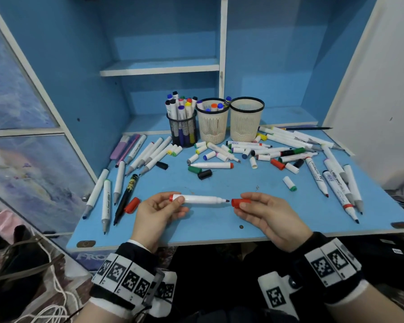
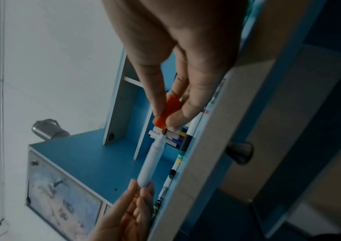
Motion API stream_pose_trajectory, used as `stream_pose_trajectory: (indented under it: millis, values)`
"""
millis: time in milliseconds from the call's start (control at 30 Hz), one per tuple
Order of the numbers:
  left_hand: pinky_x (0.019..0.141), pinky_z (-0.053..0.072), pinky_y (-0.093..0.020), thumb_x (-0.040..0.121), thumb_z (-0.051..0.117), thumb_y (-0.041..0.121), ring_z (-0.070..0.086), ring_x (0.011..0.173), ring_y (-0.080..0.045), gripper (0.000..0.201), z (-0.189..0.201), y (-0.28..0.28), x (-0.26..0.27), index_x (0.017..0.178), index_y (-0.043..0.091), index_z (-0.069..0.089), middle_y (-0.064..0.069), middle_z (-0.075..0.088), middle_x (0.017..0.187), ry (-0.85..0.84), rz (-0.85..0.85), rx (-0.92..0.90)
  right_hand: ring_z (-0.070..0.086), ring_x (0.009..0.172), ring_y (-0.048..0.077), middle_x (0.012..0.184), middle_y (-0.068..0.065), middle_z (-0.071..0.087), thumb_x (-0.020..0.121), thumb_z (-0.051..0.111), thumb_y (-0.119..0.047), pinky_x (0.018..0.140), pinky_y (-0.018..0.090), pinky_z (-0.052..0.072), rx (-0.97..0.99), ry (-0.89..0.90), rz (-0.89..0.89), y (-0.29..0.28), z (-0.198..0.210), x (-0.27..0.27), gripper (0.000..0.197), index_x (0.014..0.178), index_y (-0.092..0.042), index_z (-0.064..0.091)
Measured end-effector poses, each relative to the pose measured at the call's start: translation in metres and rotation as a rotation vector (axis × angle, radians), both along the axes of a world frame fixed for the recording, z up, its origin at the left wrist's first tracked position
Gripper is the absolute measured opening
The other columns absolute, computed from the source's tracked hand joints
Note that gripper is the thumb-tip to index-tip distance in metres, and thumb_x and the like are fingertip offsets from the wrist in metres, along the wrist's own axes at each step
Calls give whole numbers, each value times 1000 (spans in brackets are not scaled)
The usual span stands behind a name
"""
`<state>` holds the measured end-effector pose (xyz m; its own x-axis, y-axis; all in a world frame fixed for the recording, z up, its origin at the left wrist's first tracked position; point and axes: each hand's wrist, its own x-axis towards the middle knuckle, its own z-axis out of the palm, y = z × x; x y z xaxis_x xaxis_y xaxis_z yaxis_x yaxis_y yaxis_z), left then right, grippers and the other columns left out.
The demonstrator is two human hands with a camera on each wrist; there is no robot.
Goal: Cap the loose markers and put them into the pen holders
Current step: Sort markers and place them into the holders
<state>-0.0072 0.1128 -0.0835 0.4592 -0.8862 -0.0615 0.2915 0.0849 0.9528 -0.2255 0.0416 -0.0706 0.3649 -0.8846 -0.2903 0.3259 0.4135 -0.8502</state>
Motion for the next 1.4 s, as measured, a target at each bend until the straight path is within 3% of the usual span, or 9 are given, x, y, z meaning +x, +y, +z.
stream_pose_trajectory:
  millis: [200, 400, 533, 600, 833, 1100, 1400]
  values:
    - [56, 55, -17, 82, 59, -7, 68, 57, -16, 9, -1, 1, 1, 90, -6, 62, -9, 69, 64, -5, -52, 14, 67, 84, 31, 99, 25, 67, 80, 61, 13, 72, 25, 59, -86, 74, 2, 2, -2, 7, 15, 90, 3, 61]
    - [56, 55, -17, 82, 59, -5, 69, 58, -15, 8, -1, 2, 3, 90, -4, 62, -8, 69, 65, 10, -77, 22, 71, 75, 26, 86, 16, 71, 81, 60, 12, 68, 25, 58, -89, 28, -68, 1, -8, 5, 14, 92, 3, 62]
    - [55, 55, -16, 67, 70, 7, 69, 58, -15, 25, 0, 2, 3, 89, -2, 62, -7, 69, 63, 42, -80, 10, 71, 78, 26, 89, 18, 72, 80, 62, 11, 69, 23, 57, -128, 68, 33, 4, -6, 3, 17, 94, 3, 64]
    - [55, 54, -16, 79, 62, -3, 69, 58, -15, 10, 0, 2, 3, 89, -3, 62, -7, 69, 64, 29, -92, 16, 71, 79, 26, 92, 21, 71, 79, 62, 10, 69, 22, 57, -142, 78, 70, 5, -6, 2, 18, 96, 3, 65]
    - [60, 55, -17, 80, 59, -13, 69, 60, -14, 16, 2, 5, 6, 92, -3, 64, -10, 70, 68, -125, -250, 94, 71, 82, 25, 93, 19, 72, 79, 62, 10, 76, 23, 57, -202, 132, 97, 6, -9, 0, 21, 97, -1, 67]
    - [62, 53, -15, 79, 63, -12, 67, 61, -12, 21, 1, 8, 0, 91, 5, 69, -8, 71, 68, -297, -290, 137, 72, 83, 25, 88, 14, 74, 82, 63, 8, 75, 21, 57, -283, 248, 116, 8, -10, 2, 20, 97, -4, 69]
    - [49, 48, -15, 86, 58, -7, 60, 47, -8, 15, 2, 6, -8, 89, 4, 68, -5, 68, 57, -368, -266, 157, 72, 78, 22, 80, 6, 75, 82, 63, 9, 76, 23, 57, -349, 306, 53, 14, -15, 8, 22, 88, -10, 70]
